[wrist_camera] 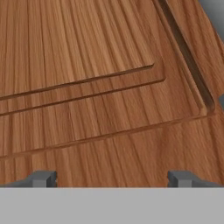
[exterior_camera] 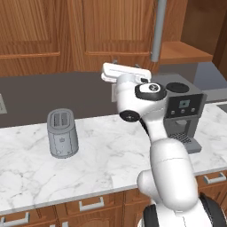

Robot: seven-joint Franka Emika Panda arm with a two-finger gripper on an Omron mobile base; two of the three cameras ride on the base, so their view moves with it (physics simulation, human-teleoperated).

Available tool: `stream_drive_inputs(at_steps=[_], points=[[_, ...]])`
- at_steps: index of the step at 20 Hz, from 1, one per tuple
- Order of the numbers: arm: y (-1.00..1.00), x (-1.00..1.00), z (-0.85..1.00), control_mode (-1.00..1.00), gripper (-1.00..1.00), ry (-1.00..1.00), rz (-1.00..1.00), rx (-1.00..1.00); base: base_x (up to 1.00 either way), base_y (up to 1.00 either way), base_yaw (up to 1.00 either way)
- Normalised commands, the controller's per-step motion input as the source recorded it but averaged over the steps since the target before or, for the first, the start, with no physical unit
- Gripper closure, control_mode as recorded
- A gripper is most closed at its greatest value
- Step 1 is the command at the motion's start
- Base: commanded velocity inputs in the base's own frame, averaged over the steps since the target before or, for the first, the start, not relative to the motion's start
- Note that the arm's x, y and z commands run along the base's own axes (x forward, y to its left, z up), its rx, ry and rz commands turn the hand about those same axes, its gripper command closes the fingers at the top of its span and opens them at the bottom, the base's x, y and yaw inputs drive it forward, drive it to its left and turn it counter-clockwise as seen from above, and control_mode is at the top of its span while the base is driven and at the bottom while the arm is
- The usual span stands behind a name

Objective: Close all open cabinet doors.

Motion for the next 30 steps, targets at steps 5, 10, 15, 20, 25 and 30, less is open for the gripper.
stream_drive_inputs(at_steps=[5, 10, 15, 20, 25, 30], points=[[-0.02, 0.16, 0.0, -1.0, -1.0, 0.0, 0.12, 0.0, 0.0, 0.0, 0.0], [0.0, 0.09, 0.0, -1.0, -1.0, 0.03, 0.11, 0.0, 0.0, 0.0, 0.0], [0.0, 0.03, 0.0, -1.0, -1.0, 0.01, 0.1, 0.0, 0.0, 0.0, 0.0], [0.0, 0.02, 0.0, -1.0, -1.0, 0.0, 0.07, 0.0, 0.0, 0.0, 0.0], [0.0, 0.07, 0.0, -1.0, -1.0, 0.0, 0.02, 0.0, 0.0, 0.0, 0.0], [0.0, 0.12, 0.0, -1.0, -1.0, 0.0, 0.0, 0.0, 0.0, 0.0, 0.0]])
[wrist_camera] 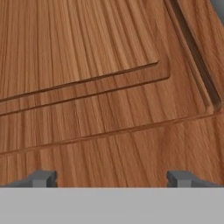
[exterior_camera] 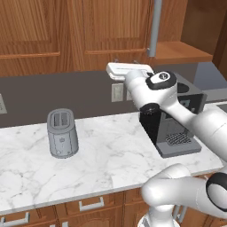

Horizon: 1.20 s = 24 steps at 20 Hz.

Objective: Close all open cabinet doors.

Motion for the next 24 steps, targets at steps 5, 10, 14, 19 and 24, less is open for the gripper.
stream_drive_inputs(at_steps=[5, 10, 14, 19, 24], points=[[0.0, 0.2, 0.0, -1.0, -1.0, 0.0, 0.0, 0.0, 0.0, 0.0, 0.0], [0.0, 0.21, 0.0, -1.0, -1.0, 0.0, 0.0, 0.0, 0.0, 0.0, 0.0], [0.0, 0.28, 0.0, -1.0, -1.0, 0.0, 0.0, 0.0, 0.0, 0.0, 0.0], [0.0, 0.22, 0.0, -1.0, -1.0, 0.0, 0.0, 0.0, 0.0, 0.0, 0.0], [0.0, -0.11, 0.01, -1.0, -1.0, 0.07, 0.0, 0.0, 0.0, 0.0, 0.0]])
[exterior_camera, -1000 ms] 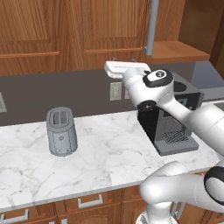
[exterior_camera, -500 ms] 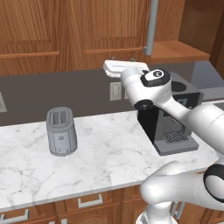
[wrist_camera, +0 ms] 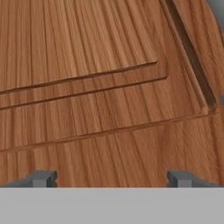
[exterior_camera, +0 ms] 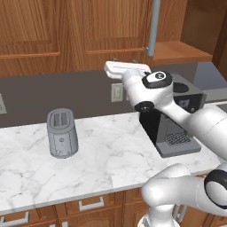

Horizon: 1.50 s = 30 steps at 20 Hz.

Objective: Close all open cabinet doors.

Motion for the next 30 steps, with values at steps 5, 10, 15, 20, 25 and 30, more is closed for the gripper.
stream_drive_inputs(at_steps=[5, 10, 15, 20, 25, 30], points=[[0.0, -0.6, 0.07, -1.0, -1.0, 0.08, 0.0, -0.02, 0.0, 0.0, 0.0], [-0.03, -0.84, 0.1, -1.0, -1.0, 0.07, 0.0, -0.03, 0.0, 0.0, 0.0], [-0.1, -0.81, 0.13, -1.0, -1.0, 0.06, 0.0, -0.02, 0.0, 0.0, 0.0], [-0.09, -0.68, 0.27, -1.0, -1.0, 0.1, 0.0, -0.02, 0.0, 0.0, 0.0], [-0.07, -0.48, 0.44, -1.0, -1.0, 0.16, 0.0, -0.03, 0.0, 0.0, 0.0], [-0.13, -0.38, 0.28, -1.0, -1.0, 0.05, 0.0, -0.05, 0.0, 0.0, 0.0]])
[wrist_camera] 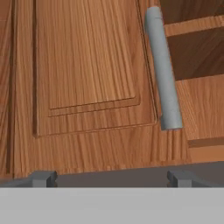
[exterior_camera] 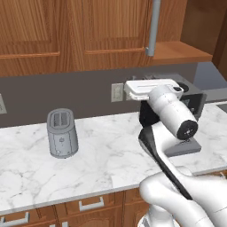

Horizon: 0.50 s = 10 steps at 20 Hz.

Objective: Close all open cabinet doors.

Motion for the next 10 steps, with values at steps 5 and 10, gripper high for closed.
stream_drive_inputs(at_steps=[5, 10], points=[[-0.2, -0.45, 0.26, -1.0, -1.0, 0.07, 0.0, -0.03, 0.0, 0.0, 0.0], [-0.23, -0.59, 0.23, -1.0, -1.0, 0.07, 0.0, -0.03, 0.0, 0.0, 0.0]])
